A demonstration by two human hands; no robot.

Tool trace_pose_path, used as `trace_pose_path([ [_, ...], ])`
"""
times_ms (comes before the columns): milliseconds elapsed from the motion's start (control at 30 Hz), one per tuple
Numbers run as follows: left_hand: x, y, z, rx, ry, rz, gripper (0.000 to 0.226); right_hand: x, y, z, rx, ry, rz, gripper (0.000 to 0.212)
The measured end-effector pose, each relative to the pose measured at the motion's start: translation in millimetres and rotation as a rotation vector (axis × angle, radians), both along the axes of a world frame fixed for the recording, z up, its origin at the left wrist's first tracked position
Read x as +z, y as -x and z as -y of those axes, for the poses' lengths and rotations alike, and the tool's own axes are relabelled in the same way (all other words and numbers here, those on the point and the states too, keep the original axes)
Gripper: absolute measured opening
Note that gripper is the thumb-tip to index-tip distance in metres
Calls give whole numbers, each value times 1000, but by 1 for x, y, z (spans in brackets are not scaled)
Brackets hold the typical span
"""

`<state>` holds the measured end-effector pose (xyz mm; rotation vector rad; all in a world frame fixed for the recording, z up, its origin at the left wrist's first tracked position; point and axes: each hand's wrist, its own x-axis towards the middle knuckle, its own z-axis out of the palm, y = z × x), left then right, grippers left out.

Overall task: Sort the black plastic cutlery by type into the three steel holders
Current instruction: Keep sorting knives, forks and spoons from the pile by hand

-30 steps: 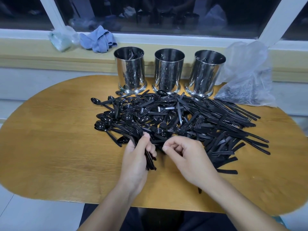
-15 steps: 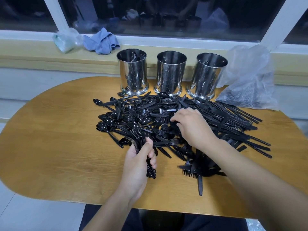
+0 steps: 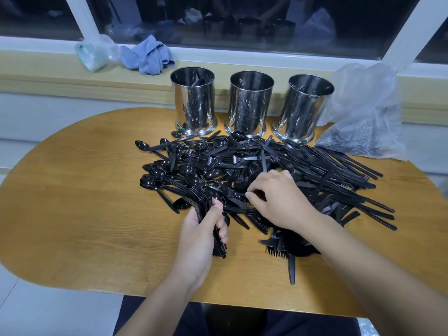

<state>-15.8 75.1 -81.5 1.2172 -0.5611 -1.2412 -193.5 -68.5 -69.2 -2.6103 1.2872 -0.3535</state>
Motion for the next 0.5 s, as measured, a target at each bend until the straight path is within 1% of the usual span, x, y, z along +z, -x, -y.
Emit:
trace_pose_path([
  [67,1,1,1,5,-5,13,25,-1,-2,-2,7,2,-18,25],
  [133,1,1,1,3,-11,24,23,-2,-3,-2,12,-15,-6,17],
  [200,1,0,0,4,-16,24,24,-2,-3,-3,13,-49,32,11],
  [267,2,-1,0,9,-19,25,26,1,-3,-4,18,-72,89,12],
  [400,3,1,-1,34,-4,22,28,13,-5,-12,-24,-124,281,13],
  [500,4,2,-1,57,38,20,23,29,-10,-27,-10,-263,460,15],
])
